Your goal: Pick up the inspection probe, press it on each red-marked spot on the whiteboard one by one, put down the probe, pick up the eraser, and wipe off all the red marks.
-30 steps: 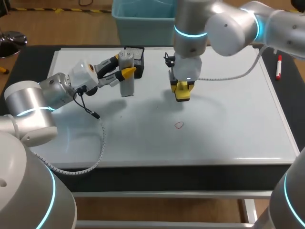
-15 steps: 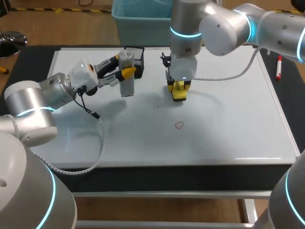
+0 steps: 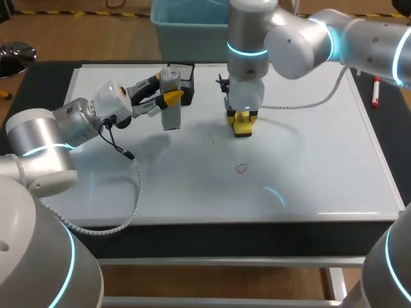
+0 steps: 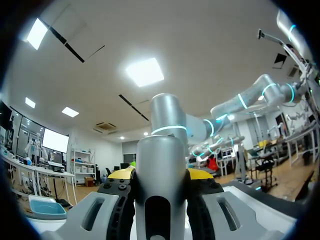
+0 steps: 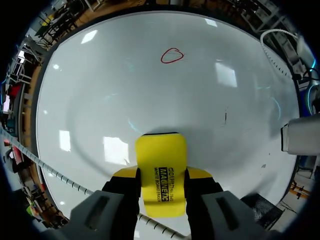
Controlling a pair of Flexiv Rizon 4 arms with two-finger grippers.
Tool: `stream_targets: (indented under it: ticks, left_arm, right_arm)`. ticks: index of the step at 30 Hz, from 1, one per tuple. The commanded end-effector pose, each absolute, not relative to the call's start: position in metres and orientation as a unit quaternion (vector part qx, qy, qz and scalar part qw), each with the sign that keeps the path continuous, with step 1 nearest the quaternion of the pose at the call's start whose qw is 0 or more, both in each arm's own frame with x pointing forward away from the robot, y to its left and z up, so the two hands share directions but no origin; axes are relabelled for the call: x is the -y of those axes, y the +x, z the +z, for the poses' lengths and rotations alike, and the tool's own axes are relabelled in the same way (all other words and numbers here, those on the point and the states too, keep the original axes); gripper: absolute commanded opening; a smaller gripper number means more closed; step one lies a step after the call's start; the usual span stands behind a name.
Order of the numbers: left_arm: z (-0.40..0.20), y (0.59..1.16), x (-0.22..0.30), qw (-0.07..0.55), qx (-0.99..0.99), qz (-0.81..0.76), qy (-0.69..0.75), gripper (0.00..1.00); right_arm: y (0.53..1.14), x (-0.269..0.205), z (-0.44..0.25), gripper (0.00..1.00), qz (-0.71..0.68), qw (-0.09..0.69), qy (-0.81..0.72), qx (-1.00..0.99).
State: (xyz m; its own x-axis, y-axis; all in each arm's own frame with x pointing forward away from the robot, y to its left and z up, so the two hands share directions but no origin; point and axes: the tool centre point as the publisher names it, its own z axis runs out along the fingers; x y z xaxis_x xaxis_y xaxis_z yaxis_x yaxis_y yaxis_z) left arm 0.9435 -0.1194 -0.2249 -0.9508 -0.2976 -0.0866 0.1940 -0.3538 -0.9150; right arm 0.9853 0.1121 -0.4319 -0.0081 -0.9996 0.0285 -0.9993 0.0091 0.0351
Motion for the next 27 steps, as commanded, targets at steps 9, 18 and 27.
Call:
stream_targets:
  ticks: [9,18,27]
  left_arm:
    - [-0.224,0.943,0.120,0.150,-0.548,-0.822,-0.047,0.00]
    - [-0.224,0.943,0.120,0.150,-0.548,-0.822,-0.047,0.00]
    - [-0.224,0.943,0.120,0.150,-0.548,-0.822,-0.047,0.00]
  right_arm:
    - [1.008,-0.065,-0.448,0.00,0.007,0.038,0.675,0.737]
    - [1.019,-0.038,-0.444,0.00,0.016,0.038,0.655,0.754]
    - [1.027,-0.016,-0.399,0.00,0.016,0.031,0.650,0.760]
